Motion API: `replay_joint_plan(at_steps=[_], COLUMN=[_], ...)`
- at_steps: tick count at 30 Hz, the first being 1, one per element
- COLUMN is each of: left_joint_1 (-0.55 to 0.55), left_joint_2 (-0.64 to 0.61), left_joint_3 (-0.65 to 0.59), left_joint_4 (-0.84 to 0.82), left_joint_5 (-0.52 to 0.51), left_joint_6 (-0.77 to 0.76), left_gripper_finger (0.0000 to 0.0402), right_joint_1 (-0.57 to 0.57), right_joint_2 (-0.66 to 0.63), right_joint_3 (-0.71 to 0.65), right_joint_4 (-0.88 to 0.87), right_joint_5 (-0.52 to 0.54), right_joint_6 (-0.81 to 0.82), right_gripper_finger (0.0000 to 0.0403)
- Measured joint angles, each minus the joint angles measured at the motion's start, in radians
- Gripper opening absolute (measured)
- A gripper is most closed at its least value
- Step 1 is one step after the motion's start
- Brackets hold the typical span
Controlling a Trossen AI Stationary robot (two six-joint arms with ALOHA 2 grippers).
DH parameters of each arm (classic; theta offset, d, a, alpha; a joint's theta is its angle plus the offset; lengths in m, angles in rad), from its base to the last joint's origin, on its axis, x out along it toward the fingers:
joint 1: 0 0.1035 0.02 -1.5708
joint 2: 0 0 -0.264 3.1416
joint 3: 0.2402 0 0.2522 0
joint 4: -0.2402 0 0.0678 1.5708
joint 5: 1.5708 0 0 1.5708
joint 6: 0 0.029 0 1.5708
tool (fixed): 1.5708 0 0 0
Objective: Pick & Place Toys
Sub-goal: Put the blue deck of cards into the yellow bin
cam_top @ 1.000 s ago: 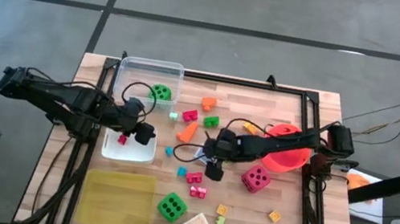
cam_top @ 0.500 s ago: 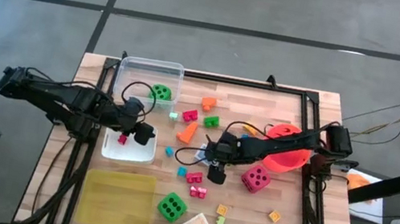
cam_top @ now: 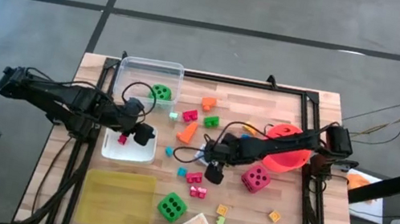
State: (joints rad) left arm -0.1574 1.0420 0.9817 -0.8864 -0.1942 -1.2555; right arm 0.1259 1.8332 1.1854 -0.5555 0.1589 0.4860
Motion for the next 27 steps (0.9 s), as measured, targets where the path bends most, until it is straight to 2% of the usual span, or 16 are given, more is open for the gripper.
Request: replay_joint_plan(at_steps=[4,10,27], left_joint_1=[0.0,0.0,0.0], left_joint_2=[0.0,0.0,0.0], left_joint_3=[0.0,0.0,0.0], left_joint_4=[0.0,0.0,-0.001], left_joint_5=[0.003,0.003,0.004], left_joint_6=[0.003,0.003,0.022], left_gripper_finger=[0.0234,0.0234,0.0234], right_joint_1=[0.001,0.008,0.014], right_joint_2=[0.0,0.0,0.001], right_joint_3=[0.043,0.084,0.064], right_joint_4=[-0.05,-0.015,0.015], right_joint_5=[0.022,0.023,-0.032], right_joint_6=[0.032,0.03,0.091], right_gripper_finger=[0.0315,0.0315,0.0316])
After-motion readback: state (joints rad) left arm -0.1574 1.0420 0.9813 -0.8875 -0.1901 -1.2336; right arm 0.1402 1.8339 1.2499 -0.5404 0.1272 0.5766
